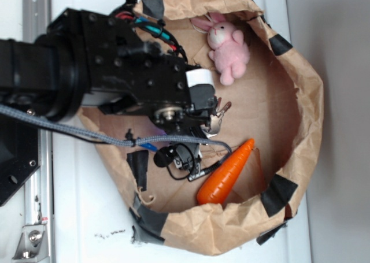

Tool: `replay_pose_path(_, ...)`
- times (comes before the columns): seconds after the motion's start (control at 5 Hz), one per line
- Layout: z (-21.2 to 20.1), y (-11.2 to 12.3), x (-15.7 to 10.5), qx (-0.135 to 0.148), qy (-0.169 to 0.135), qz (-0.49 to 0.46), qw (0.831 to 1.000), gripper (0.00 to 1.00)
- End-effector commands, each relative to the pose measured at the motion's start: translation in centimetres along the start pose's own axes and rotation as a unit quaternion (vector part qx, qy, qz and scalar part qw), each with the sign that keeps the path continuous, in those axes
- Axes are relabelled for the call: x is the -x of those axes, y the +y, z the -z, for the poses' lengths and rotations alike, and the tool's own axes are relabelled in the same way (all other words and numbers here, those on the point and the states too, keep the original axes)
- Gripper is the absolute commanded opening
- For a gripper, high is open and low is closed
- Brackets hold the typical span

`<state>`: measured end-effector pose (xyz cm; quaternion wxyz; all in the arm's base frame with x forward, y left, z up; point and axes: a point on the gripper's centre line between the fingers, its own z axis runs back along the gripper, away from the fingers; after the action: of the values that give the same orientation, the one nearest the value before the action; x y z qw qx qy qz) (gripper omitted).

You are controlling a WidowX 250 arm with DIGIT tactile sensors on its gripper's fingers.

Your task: Grab the silver keys.

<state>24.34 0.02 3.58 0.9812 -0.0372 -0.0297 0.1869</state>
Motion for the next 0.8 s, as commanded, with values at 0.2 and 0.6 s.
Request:
replay_pose_path(0.2, -0.39, -0.56, -0.68, -0.001, -0.031, -0.007, 1.000, 0.00)
replay_pose_path(0.6, -0.39, -0.42, -0.57, -0.005, -0.034, -0.012, 0.999, 0.00)
